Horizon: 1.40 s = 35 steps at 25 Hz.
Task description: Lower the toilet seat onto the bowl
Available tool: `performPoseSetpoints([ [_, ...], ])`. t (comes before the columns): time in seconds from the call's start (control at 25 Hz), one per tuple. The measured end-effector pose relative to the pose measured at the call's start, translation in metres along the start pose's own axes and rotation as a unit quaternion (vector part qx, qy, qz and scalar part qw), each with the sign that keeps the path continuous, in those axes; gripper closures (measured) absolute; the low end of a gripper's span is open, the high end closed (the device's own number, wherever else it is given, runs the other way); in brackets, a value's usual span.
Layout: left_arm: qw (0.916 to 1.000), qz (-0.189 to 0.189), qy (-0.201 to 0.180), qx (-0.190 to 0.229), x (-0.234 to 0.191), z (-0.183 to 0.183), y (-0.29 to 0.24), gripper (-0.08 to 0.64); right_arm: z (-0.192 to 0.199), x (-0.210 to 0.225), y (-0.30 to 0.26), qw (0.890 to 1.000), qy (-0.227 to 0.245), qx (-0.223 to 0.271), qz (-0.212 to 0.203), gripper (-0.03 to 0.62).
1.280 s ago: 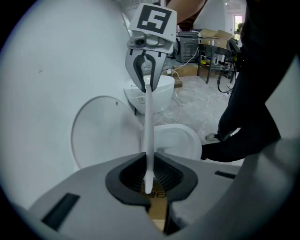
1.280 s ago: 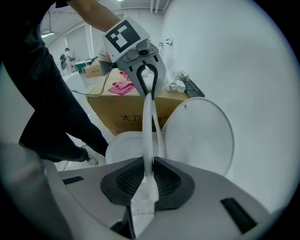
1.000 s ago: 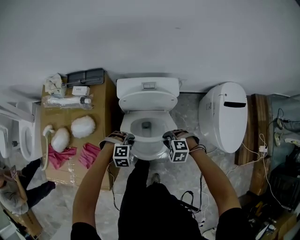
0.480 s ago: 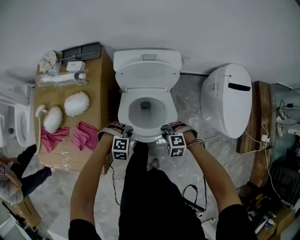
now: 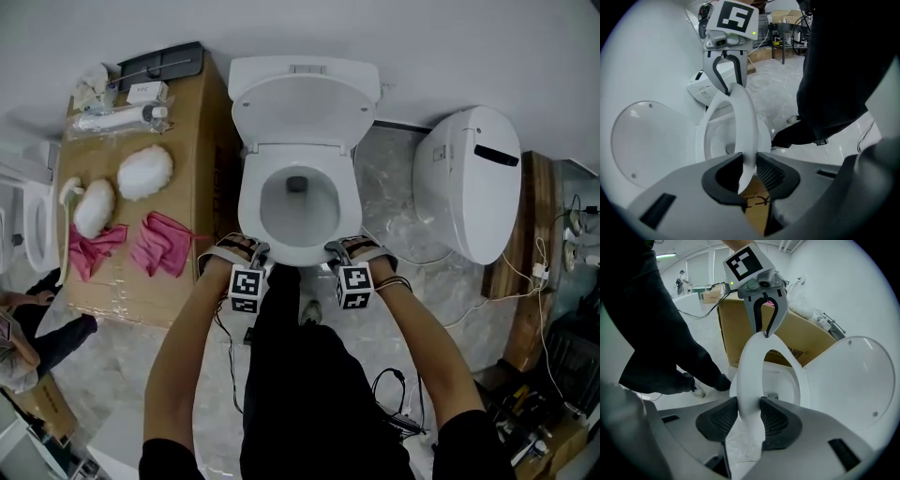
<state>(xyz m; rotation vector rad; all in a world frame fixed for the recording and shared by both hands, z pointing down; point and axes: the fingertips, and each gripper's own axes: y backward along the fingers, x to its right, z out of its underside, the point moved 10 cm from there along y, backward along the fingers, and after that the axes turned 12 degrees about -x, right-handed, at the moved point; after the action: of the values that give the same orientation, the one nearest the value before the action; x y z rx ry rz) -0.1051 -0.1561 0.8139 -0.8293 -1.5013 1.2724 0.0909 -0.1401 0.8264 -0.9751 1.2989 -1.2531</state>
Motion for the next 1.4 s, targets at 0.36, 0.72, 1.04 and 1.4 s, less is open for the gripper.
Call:
performPoseSetpoints([
  [0.36,0.9996,0.028,-0.006,-0.006,0.035,-0.007,-0.051,0.451,-0.004,-0.032,-0.058,1.0,0.009,-0.014,-0.006,0.395],
  [0.72,0.9979,0.064,0.006,0.006,0.057,-0.007,-0.1,0.448,-0.005,-0.044,-0.106,0.999,-0.016,-0.022,-0.035,0.377],
  [1.04,0.9956,0.085,0.038,0.006,0.07,-0.009,-0.14,0.448,-0.004,-0.052,-0.147,0.997,-0.054,-0.032,-0.046,0.364],
  [1.4,0.9916,0.101,0.08,0.01,0.074,-0.009,-0.174,0.457,-0.002,-0.048,-0.18,0.991,-0.101,-0.034,-0.082,0.364],
])
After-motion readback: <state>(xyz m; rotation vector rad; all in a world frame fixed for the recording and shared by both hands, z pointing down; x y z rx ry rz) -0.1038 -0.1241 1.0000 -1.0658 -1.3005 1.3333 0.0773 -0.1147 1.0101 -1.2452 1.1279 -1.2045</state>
